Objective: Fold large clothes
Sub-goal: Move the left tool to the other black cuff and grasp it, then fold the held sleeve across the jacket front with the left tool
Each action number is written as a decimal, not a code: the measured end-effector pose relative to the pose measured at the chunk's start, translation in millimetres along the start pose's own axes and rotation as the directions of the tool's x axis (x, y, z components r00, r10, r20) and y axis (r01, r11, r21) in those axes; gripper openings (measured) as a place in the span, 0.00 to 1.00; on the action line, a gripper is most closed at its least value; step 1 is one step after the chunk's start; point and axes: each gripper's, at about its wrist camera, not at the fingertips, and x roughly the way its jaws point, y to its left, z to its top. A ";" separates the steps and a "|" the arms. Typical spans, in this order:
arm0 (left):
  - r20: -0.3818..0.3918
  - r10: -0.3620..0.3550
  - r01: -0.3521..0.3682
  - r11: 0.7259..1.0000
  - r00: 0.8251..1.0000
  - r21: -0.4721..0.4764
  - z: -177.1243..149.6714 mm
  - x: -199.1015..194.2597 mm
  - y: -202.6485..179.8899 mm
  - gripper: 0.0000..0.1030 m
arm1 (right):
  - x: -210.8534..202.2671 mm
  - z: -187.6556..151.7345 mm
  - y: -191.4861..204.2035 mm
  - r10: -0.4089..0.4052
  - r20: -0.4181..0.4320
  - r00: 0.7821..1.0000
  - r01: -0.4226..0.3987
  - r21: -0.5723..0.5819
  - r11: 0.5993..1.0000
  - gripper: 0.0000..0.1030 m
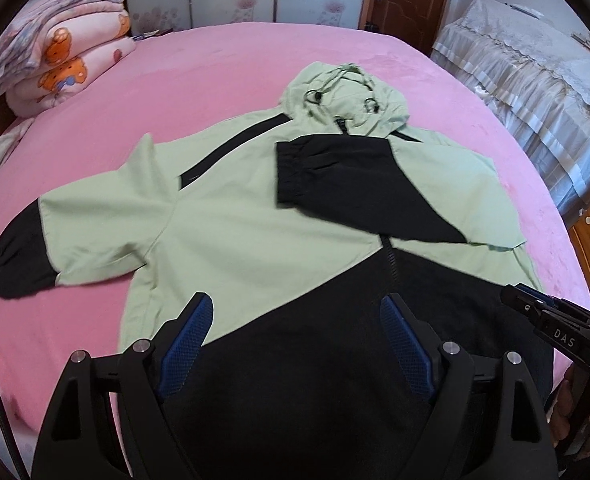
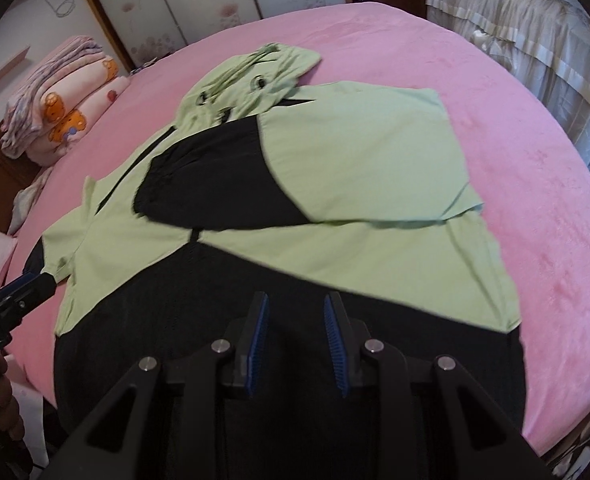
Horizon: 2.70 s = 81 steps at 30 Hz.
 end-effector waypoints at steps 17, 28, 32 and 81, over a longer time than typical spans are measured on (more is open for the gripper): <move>-0.007 0.017 -0.018 0.968 1.000 -0.251 -37.7 -14.5 144.1 0.82 | 5.6 -9.5 161.1 0.123 -0.031 0.992 -0.127 -0.235 0.964 0.39; 0.016 -0.017 0.023 0.801 1.000 -0.598 -74.1 25.5 289.9 0.82 | 47.1 -6.8 245.4 0.160 -0.067 0.985 -0.173 -0.359 0.917 0.39; 0.035 0.079 -0.032 0.716 0.996 -0.698 -78.6 39.3 346.4 0.82 | 64.6 -8.8 266.4 0.165 -0.098 0.981 -0.190 -0.385 0.903 0.39; -0.078 -0.232 0.231 0.973 0.970 -0.023 18.7 107.5 3.2 0.81 | 38.2 10.7 48.6 0.089 0.013 0.996 -0.090 0.009 0.996 0.39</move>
